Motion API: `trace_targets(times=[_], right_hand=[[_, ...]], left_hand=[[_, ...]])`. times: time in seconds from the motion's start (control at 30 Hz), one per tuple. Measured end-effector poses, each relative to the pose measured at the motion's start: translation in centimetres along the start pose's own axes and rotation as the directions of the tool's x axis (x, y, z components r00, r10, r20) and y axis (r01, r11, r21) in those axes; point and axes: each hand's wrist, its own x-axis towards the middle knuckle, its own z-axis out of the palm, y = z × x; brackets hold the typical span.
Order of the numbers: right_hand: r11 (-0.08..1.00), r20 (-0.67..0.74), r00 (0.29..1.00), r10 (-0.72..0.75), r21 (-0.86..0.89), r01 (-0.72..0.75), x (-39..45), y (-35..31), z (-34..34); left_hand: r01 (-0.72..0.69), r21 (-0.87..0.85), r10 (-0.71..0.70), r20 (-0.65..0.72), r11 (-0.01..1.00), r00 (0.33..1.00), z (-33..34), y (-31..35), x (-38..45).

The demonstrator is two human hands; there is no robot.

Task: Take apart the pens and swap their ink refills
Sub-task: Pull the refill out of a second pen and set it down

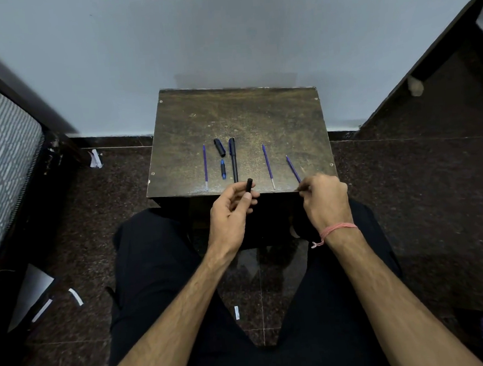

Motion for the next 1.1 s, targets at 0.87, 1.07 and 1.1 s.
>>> trace_targets(times=[0.87, 1.07, 1.1], right_hand=[[0.258, 0.243, 0.96, -0.141, 0.945, -0.202, -1.6, -2.0, 0.5], [0.516, 0.197, 0.952, -0.234, 0.855, -0.05, -1.8, -1.8, 0.8], [0.493, 0.201, 0.953, -0.228, 0.867, -0.065, -1.8, -1.8, 0.7]], left_hand=[[-0.172, 0.198, 0.139, 0.17, 0.965, 0.976, 0.3, -1.6, -0.2], [-0.16, 0.19, 0.131, 0.154, 0.969, 0.979, 0.2, -1.4, -0.2], [-0.154, 0.183, 0.126, 0.155, 0.971, 0.98, 0.2, -1.5, -0.2]])
